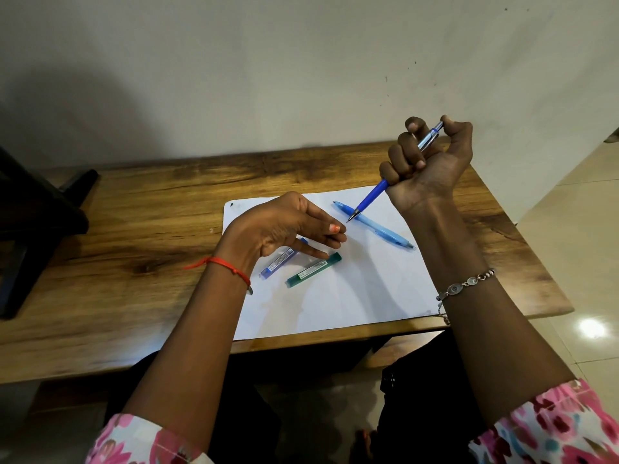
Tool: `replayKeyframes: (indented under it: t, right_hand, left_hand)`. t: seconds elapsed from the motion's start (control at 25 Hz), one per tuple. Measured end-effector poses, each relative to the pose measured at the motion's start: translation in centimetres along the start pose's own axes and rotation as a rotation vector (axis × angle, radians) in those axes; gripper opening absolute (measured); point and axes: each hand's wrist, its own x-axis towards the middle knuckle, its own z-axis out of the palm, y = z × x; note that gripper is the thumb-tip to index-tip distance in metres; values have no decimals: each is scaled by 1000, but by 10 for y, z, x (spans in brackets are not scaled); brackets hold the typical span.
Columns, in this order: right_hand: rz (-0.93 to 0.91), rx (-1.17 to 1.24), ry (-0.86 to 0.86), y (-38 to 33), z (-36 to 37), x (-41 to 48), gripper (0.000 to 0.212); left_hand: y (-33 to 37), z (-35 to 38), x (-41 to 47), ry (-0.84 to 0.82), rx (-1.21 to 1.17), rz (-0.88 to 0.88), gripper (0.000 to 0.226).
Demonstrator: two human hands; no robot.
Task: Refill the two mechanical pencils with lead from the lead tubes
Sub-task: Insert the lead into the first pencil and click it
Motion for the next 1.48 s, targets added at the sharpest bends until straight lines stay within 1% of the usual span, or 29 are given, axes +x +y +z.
replayKeyframes:
  t: [1.48]
  right_hand:
    - [1, -48, -19, -2, 3, -2, 40]
  left_hand:
    - [1, 3, 2, 20, -13, -13, 15]
